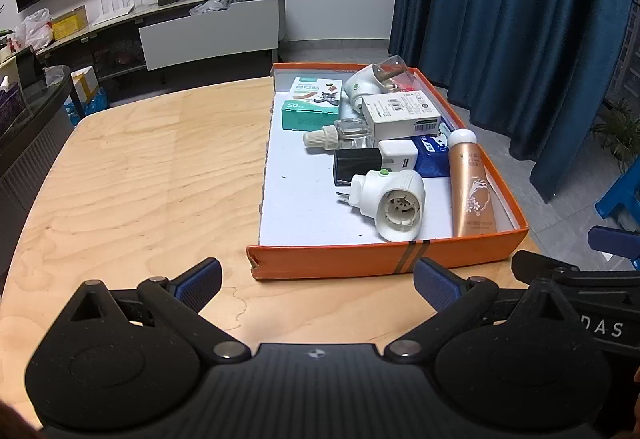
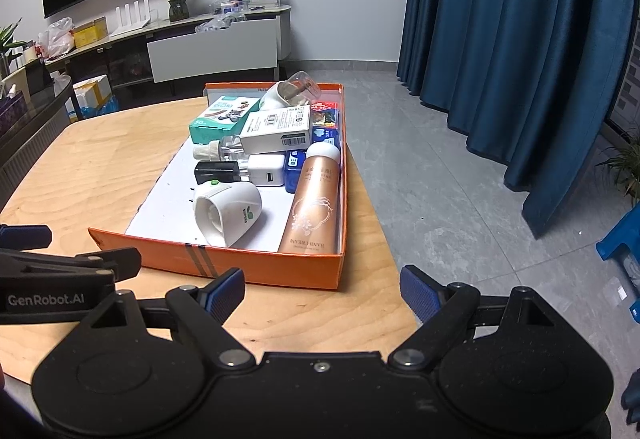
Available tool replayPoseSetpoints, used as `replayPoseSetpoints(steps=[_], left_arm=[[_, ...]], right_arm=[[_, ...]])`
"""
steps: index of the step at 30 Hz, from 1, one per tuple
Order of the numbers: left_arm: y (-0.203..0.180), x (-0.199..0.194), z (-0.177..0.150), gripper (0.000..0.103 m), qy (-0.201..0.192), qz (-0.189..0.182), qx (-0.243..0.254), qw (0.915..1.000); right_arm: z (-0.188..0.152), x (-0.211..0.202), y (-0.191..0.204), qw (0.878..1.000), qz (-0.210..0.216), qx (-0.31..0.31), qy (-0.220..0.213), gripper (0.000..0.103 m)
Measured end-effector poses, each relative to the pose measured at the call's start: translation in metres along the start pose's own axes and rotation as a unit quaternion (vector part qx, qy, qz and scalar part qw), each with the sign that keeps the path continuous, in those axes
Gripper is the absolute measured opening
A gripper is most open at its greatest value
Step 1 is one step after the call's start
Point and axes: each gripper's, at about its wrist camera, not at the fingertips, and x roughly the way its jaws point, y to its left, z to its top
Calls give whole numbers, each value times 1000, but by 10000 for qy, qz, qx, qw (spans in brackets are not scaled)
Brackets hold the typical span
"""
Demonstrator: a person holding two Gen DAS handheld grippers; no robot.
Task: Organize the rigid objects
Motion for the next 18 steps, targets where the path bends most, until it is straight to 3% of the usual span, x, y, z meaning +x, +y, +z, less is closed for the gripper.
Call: replayPoseSetpoints(steps=[18], left_arm=[[-3, -1, 0, 103, -20, -64, 76, 9999]], right_arm=[[1, 2, -1, 10000, -20, -3, 30, 100]])
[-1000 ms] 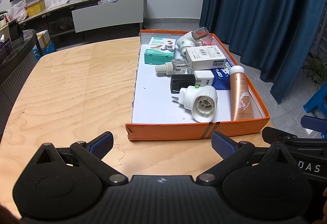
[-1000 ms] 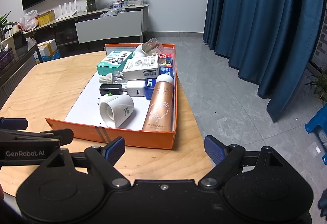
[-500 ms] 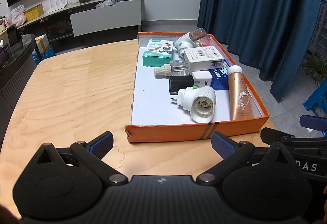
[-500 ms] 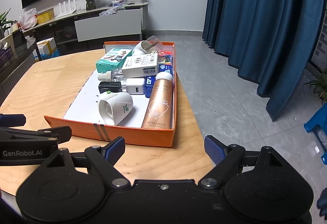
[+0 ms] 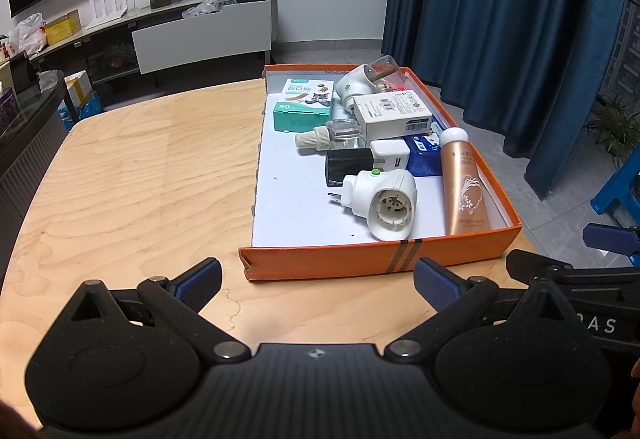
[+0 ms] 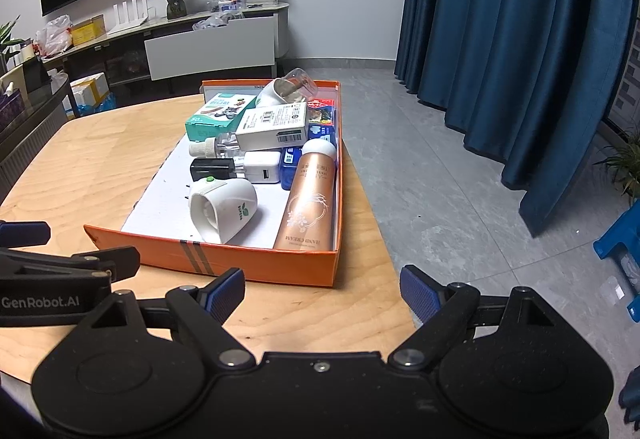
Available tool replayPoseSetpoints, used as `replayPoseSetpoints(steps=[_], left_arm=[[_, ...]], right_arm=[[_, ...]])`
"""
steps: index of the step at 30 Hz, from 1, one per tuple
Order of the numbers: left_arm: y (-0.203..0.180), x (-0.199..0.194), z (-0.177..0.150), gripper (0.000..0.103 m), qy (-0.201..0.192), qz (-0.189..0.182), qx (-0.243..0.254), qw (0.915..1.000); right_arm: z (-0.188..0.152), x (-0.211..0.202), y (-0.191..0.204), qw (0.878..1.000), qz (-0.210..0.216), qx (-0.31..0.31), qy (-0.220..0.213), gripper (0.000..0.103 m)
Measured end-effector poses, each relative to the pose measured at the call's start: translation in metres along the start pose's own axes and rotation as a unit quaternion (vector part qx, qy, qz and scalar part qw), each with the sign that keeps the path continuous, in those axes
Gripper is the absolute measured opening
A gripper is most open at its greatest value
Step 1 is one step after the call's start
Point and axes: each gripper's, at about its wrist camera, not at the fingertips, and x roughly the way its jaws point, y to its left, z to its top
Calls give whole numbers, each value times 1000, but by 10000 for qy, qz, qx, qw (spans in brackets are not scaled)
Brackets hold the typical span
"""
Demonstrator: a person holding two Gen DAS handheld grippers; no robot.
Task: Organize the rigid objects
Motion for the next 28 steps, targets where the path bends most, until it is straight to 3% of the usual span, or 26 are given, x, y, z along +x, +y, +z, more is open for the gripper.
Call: replayPoseSetpoints(steps=[28], left_arm=[[1, 2, 0, 103, 63, -146, -52, 9999]], right_arm=[[-1, 1, -1, 10000, -21, -5, 23, 100]])
